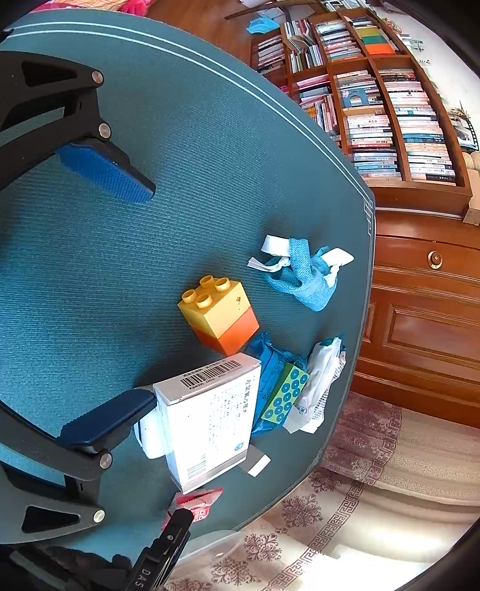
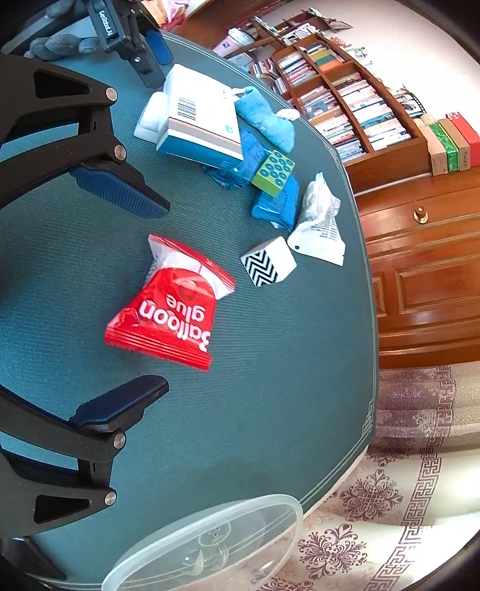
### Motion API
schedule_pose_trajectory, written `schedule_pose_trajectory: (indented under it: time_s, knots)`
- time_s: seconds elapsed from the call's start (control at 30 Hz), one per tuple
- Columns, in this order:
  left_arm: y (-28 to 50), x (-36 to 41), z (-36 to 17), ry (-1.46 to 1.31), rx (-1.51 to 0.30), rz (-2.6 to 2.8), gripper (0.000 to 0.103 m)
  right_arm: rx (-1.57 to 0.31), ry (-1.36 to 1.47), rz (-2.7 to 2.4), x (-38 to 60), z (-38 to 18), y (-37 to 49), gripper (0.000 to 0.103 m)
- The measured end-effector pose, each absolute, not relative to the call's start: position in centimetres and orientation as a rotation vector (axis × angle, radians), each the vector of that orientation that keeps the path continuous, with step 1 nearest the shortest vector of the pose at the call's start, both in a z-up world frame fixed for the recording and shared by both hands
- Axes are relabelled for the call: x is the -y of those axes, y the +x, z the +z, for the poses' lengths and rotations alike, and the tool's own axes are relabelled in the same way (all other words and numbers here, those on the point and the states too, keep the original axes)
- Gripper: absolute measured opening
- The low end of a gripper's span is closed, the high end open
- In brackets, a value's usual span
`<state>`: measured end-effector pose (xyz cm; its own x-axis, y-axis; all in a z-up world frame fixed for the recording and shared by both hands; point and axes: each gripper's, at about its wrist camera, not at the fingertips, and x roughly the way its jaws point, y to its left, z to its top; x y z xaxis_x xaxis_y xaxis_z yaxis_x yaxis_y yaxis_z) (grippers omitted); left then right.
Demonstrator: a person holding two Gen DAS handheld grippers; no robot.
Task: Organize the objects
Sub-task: 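Move the right tool toward the white medicine box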
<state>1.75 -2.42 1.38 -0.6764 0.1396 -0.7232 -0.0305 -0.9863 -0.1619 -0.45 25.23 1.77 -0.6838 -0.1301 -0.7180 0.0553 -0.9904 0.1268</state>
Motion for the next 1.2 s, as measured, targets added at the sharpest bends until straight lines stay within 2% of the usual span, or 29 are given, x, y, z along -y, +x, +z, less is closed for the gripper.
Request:
schedule_pose_trajectory:
  time_s: [0.13,0.3,0.5,0.63,1.0,1.2]
  knots:
    - [1.4,2.5,1.5,-1.218,0.231,2.769,0.103,0.153,1.175,-2.802,-26.0,2.2,0.1,0.087]
    - [1.9,1.0,2.1,-1.189,0.127,2.755,0.103,0.174,1.159,-2.798,-26.3,2.0,0.7,0.088]
    - [1.8,-0.7,3.5,-1.165,0.118,2.719,0.103,0.206,1.102,-2.81,-26.7,2.7,1.2,0.088]
    - [1.4,-1.6,4.2,-1.14,0.014,2.754,0.103,0.245,1.092,-2.804,-27.1,2.5,1.6,0.088]
    - [-0.2,2.5,3.3,-1.191,-0.033,2.868,0.103,0.228,1.097,-2.766,-26.5,2.1,2.4,0.088]
    - [-1.8,1.7,2.4,-1.219,-0.043,2.846,0.103,0.206,1.103,-2.759,-25.7,2.0,2.3,0.088]
